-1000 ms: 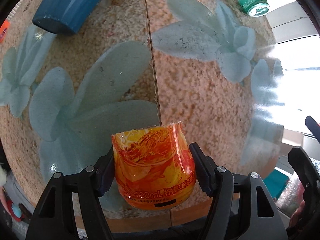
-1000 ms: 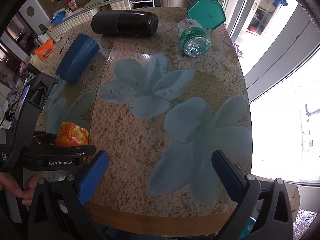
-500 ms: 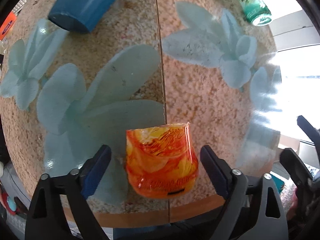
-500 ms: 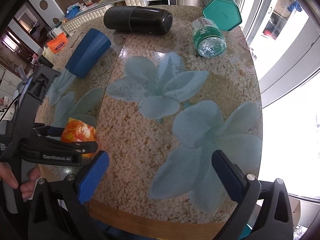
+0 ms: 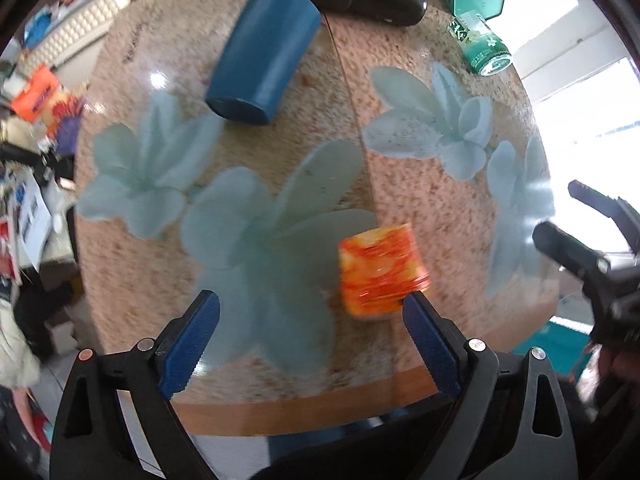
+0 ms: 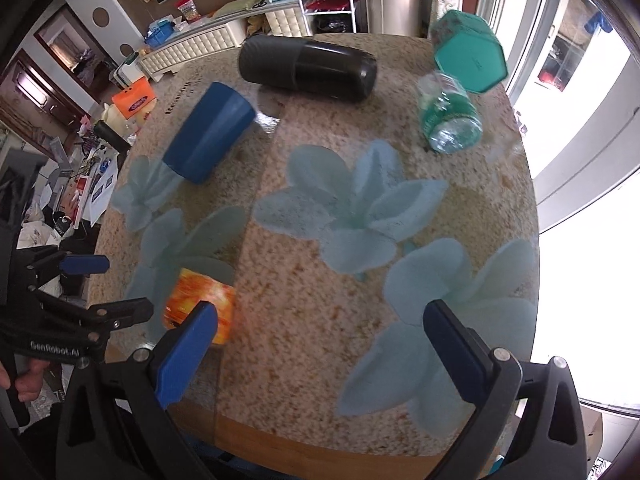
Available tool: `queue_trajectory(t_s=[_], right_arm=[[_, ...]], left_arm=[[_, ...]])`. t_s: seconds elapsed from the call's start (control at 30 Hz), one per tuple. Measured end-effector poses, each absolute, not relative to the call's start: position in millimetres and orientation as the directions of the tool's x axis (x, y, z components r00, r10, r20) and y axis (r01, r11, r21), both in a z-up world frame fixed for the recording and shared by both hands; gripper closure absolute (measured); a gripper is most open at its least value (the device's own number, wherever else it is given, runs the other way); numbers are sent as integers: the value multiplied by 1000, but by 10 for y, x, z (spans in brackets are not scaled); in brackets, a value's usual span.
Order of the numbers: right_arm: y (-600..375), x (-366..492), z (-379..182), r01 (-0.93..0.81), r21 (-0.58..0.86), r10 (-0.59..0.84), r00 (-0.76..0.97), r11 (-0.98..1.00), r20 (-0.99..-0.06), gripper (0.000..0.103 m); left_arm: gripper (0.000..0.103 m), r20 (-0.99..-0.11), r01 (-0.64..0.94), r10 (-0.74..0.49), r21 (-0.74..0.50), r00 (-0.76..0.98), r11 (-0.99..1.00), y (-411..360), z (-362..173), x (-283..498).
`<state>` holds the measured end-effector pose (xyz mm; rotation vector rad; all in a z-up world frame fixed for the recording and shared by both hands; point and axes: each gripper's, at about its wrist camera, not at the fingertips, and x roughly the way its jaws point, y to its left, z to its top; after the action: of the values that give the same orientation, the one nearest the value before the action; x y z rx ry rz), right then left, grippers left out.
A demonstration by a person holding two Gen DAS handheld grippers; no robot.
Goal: Flip cup upright
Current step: 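Close the right gripper around the orange cup's body, then lift the orange cup with the right gripper and rotate it rim up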
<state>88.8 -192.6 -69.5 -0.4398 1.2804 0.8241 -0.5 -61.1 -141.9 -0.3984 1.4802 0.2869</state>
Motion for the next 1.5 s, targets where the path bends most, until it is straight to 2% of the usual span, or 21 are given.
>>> queue_trajectory(t_s=[0.33, 0.47, 0.57, 0.7, 1.03, 1.07, 1.13, 1.23, 1.5], right_arm=[[-1362, 571, -928, -689, 158, 192, -28, 707, -981, 0], [-1136, 409, -1188, -685, 97, 70, -67, 722, -995, 0], [-1044, 336, -1362, -658, 107, 35, -123, 746, -992, 0], [-918, 299, -1564, -632, 60, -31, -133, 773, -991, 0], [-775, 319, -1842, -565, 40, -82, -189, 824, -978, 0], [-762, 328, -1854, -563, 37, -84, -189, 826, -978, 2], [-756, 338, -1894, -558, 33, -92, -195, 829, -977, 14], [-746, 335, -1968, -554, 48, -98, -230, 831, -968, 38], [-916, 396, -1847, -539, 82, -30, -196, 838, -980, 38]], left_arm=[[9, -995, -345, -54, -81, 89, 935, 7, -1358, -491], [9, -989, -321, -110, -137, 102, 937, 192, -1405, -650], [8, -984, -313, -143, -169, 104, 935, 312, -1450, -750], [1, -984, -309, -154, -175, 93, 935, 444, -1524, -868], [0, -977, -322, -196, -211, 80, 923, 721, -1620, -1072], [0, -973, -324, -211, -230, 93, 918, 740, -1612, -1083], [0, -968, -323, -226, -249, 105, 913, 752, -1601, -1071], [0, -971, -316, -219, -239, 99, 918, 740, -1598, -1047], [0, -963, -314, -243, -267, 113, 911, 644, -1538, -928]])
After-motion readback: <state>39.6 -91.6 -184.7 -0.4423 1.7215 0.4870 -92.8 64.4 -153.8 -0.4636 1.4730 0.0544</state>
